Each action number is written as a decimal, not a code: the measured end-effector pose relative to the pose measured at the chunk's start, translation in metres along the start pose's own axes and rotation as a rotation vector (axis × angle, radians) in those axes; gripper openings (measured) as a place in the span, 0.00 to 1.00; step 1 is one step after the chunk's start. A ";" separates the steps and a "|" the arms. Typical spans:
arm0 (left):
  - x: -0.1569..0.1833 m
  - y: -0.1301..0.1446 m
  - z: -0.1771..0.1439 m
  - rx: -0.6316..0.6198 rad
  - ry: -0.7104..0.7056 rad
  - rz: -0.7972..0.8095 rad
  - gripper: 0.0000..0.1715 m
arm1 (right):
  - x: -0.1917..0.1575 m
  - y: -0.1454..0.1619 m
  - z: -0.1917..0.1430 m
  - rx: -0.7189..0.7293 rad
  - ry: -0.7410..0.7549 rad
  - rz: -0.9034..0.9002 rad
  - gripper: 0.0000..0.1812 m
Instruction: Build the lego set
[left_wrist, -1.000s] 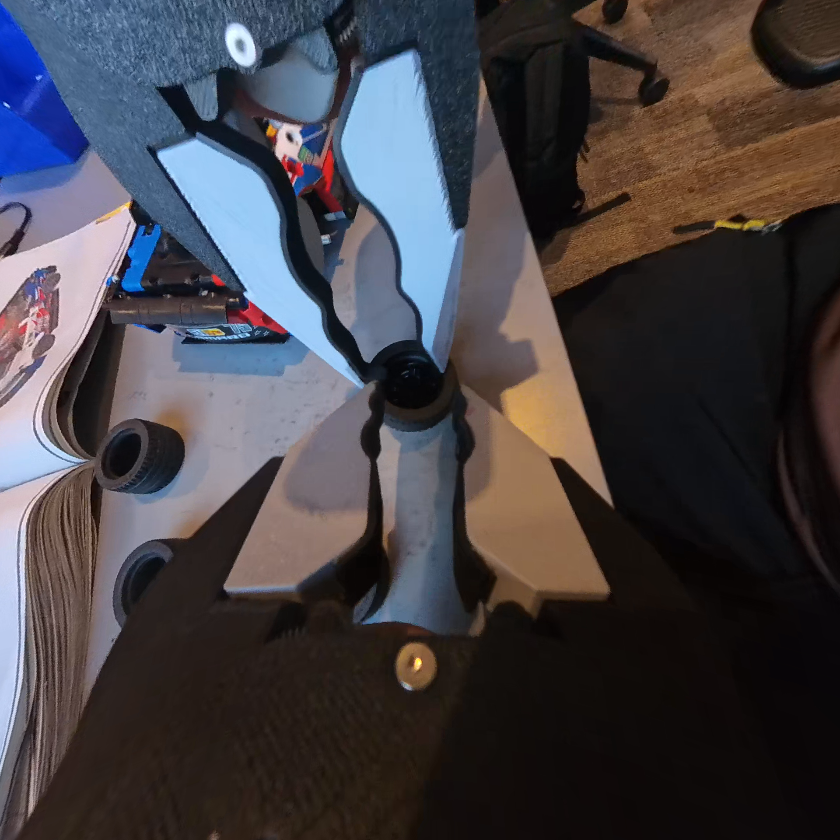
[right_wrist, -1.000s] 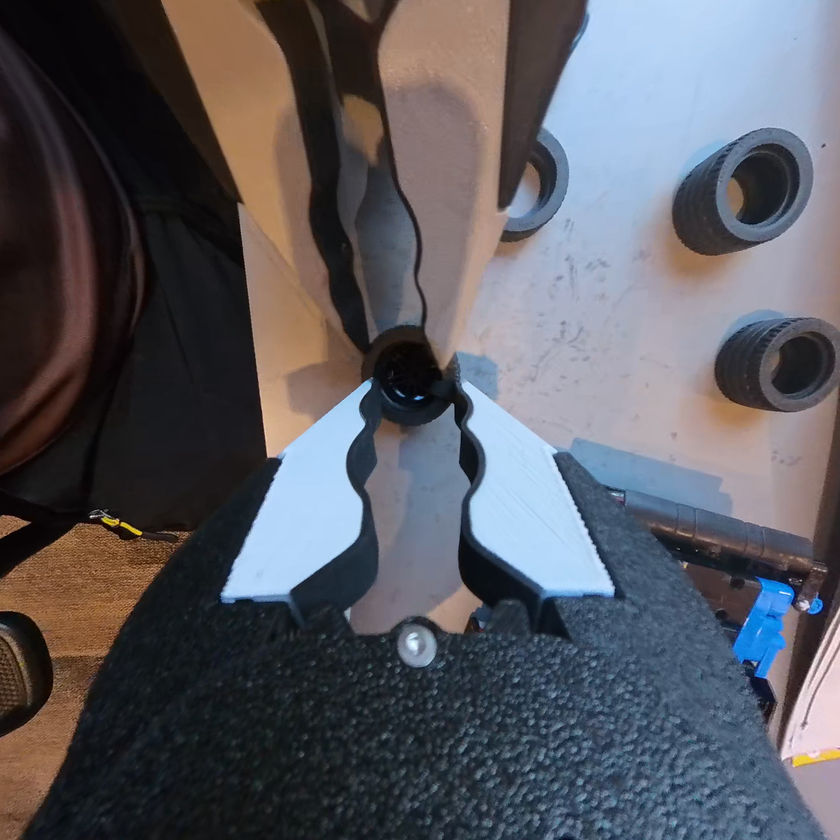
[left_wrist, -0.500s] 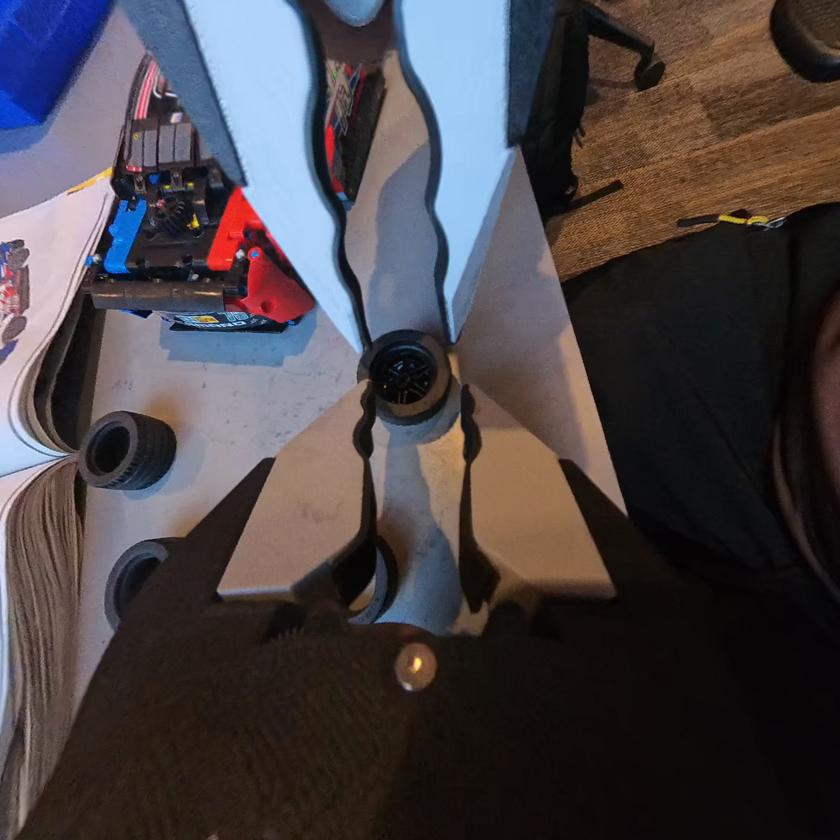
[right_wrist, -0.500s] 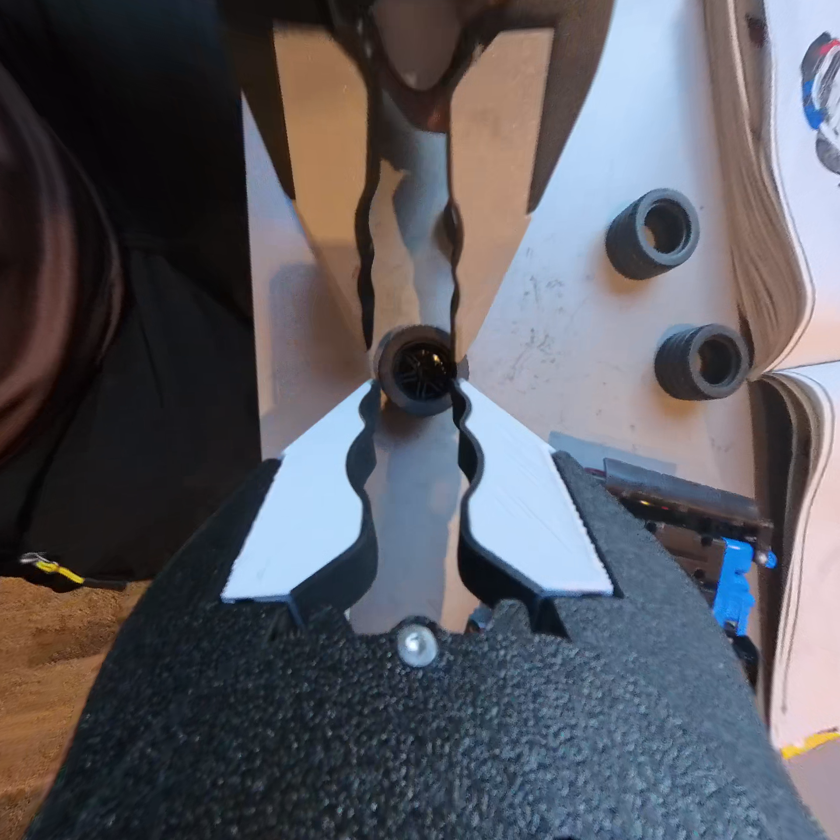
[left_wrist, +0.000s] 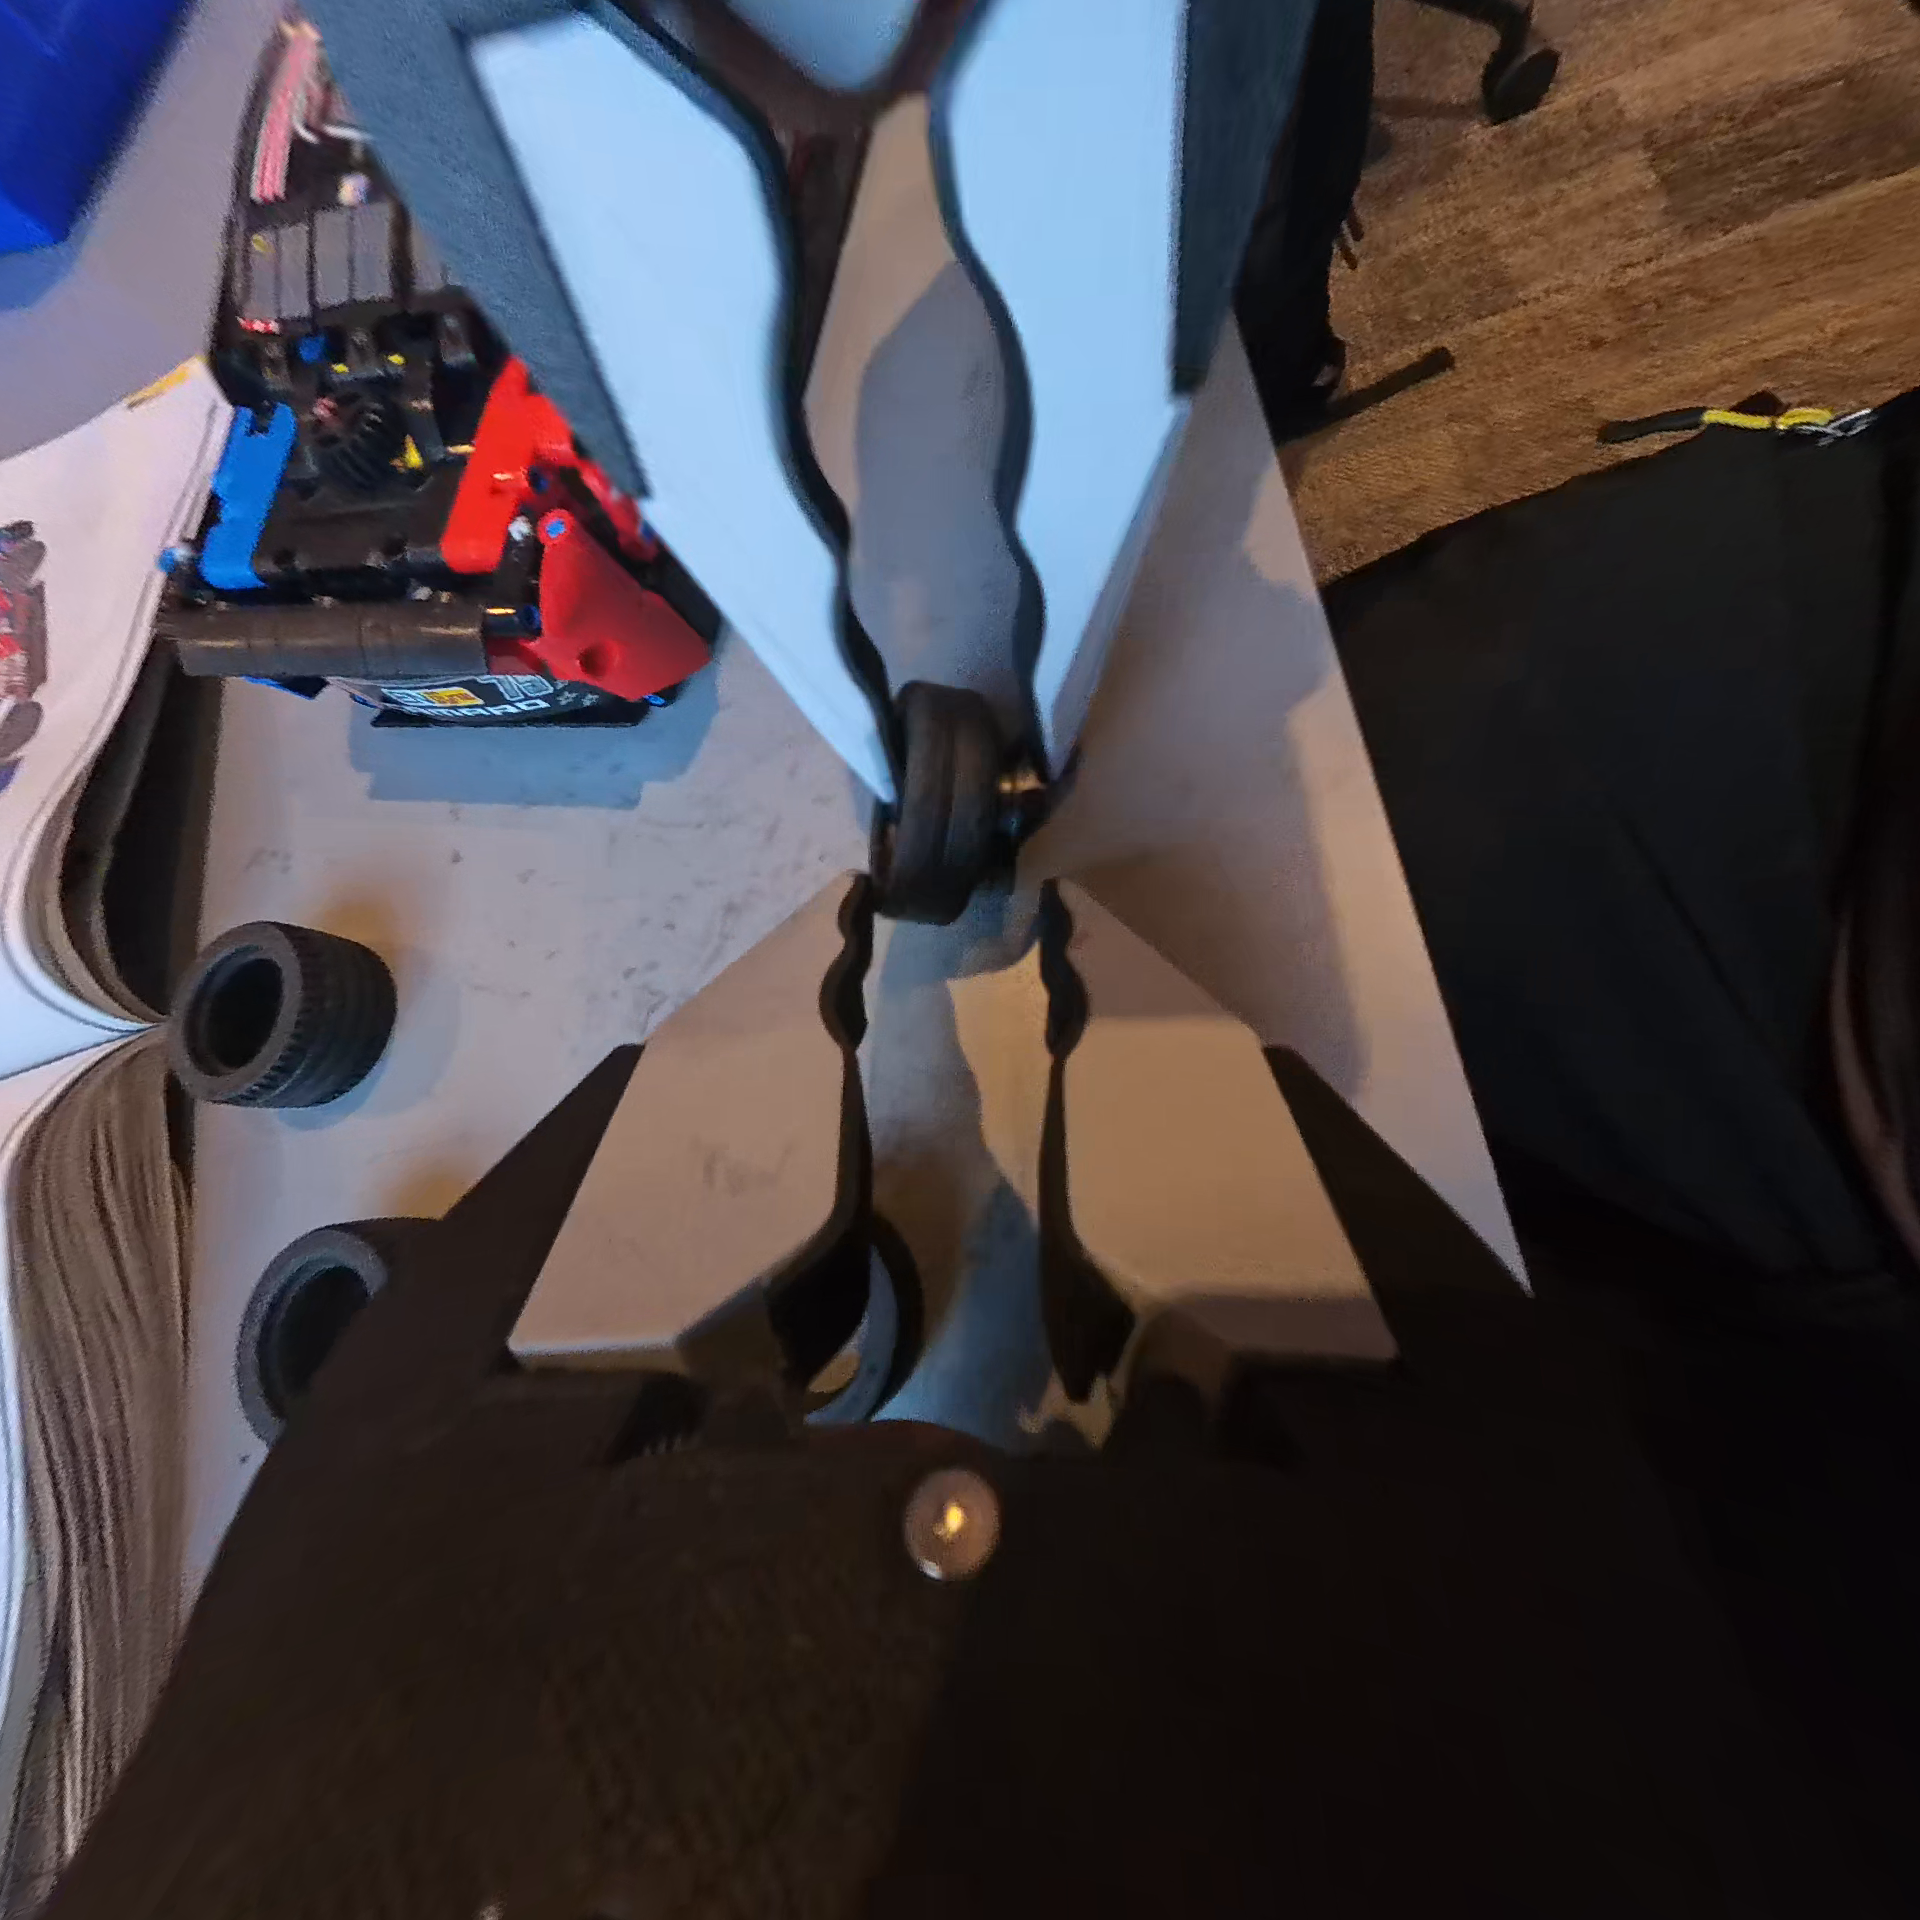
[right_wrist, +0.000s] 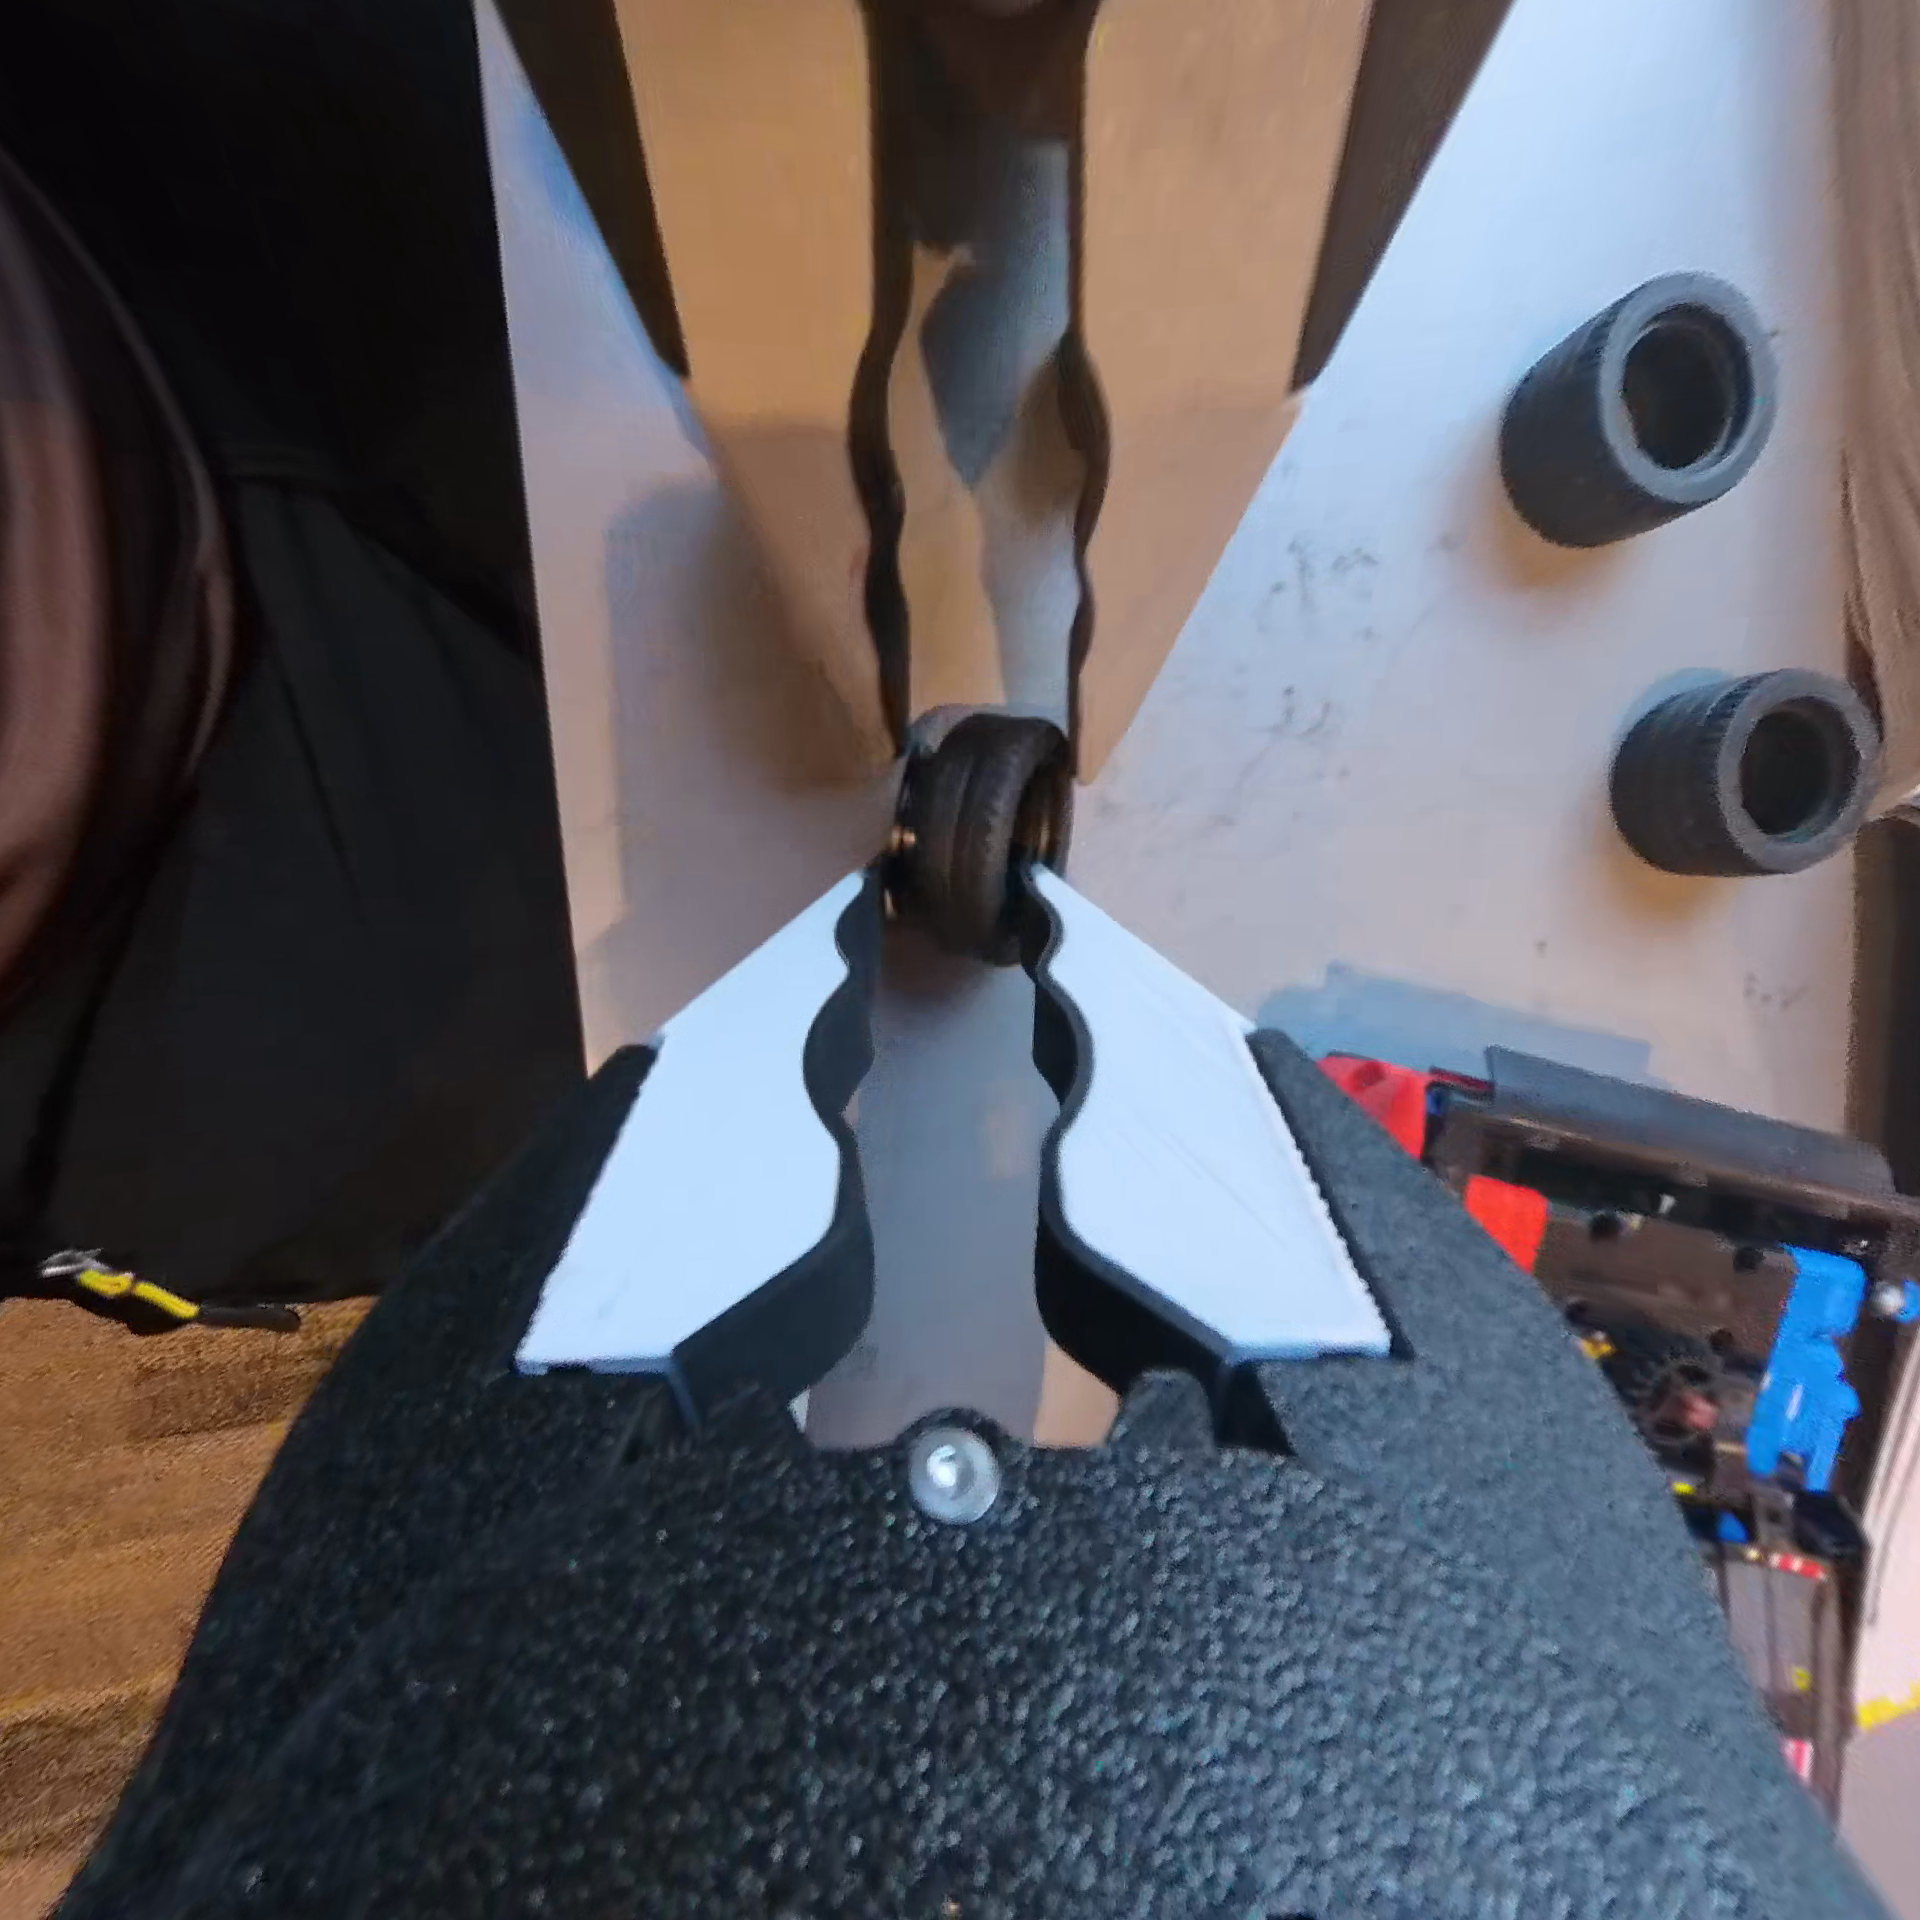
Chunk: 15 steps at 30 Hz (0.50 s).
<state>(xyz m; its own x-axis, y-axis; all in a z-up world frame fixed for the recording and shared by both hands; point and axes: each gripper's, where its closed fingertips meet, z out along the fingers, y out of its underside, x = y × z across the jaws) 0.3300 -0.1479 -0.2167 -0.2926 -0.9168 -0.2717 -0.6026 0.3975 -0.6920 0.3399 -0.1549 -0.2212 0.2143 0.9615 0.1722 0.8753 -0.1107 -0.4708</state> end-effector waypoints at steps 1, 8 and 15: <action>-0.001 -0.002 -0.002 0.016 -0.012 0.009 0.15 | -0.001 0.000 0.001 0.010 0.023 -0.001 0.13; -0.003 0.001 0.004 0.029 -0.073 0.049 0.14 | 0.002 -0.005 0.000 0.152 0.092 0.104 0.12; -0.006 0.000 0.009 0.014 -0.081 0.039 0.14 | 0.007 -0.024 -0.014 0.347 0.044 0.220 0.11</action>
<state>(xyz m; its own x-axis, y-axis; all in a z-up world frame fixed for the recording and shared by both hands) 0.3385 -0.1423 -0.2208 -0.2545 -0.9009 -0.3515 -0.5816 0.4330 -0.6887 0.3264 -0.1485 -0.1968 0.4051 0.9118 0.0677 0.6097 -0.2142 -0.7632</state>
